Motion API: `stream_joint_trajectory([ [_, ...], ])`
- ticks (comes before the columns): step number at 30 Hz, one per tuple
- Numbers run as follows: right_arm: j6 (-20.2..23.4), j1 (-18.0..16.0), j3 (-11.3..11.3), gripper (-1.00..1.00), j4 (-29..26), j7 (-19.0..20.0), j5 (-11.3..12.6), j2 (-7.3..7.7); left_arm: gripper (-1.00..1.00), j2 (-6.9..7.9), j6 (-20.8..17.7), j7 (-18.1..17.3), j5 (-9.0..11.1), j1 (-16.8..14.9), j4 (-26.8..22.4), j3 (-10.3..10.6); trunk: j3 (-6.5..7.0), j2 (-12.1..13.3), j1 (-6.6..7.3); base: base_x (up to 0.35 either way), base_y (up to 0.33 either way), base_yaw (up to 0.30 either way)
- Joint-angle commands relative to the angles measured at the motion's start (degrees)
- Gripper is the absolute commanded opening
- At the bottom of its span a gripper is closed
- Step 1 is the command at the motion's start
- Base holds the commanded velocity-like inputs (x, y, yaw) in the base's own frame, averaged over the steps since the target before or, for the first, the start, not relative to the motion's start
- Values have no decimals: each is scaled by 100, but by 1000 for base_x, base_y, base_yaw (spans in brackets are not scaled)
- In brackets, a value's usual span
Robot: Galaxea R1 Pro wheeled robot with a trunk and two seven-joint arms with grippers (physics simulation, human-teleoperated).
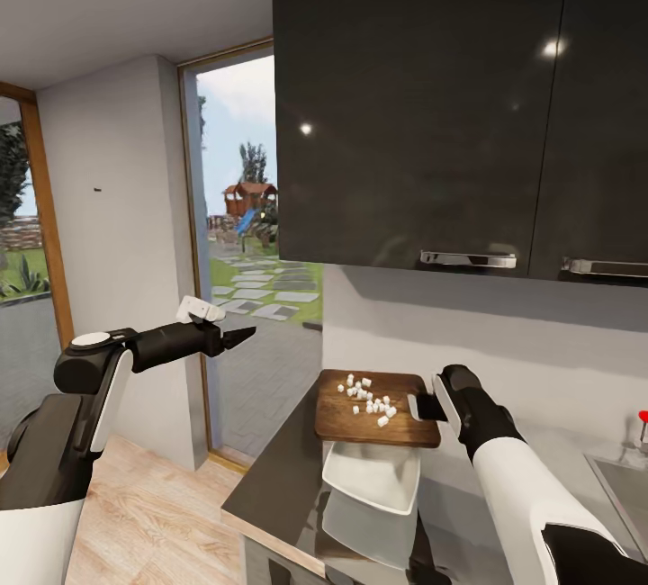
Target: In the kitchen, take the Vidalia onion out of the sink, dice it on the chopping board with the paring knife, put the diced onion into the bowl on the countertop, then place both the paring knife and the chopping board into the sink.
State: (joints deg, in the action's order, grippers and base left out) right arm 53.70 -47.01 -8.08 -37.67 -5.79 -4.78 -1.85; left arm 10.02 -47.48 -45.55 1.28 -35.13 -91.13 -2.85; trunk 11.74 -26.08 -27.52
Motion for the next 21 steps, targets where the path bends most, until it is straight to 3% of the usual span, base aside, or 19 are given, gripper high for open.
stream_joint_trajectory([
  [1, -29, -1, -30, -100, -3, 16, -37, -9, 100, 0, -42, -16, 14, -3, -1, -5, -3, -5, -2, 0, 0, 0],
  [5, -86, 1, -34, -100, -3, 17, -34, -10, 100, 0, -42, -16, 17, -3, -1, -5, -3, -5, -2, 0, 0, 0],
  [9, -426, 2, -36, -100, -3, 16, -41, -9, 100, 0, -42, -16, 14, -3, -1, -5, -3, -5, -2, 0, 0, 0],
  [21, -491, 1, -36, -100, 1, 16, -41, -9, 100, 0, -42, -16, 16, -3, -1, -5, -3, -5, -2, -60, 0, 0],
])
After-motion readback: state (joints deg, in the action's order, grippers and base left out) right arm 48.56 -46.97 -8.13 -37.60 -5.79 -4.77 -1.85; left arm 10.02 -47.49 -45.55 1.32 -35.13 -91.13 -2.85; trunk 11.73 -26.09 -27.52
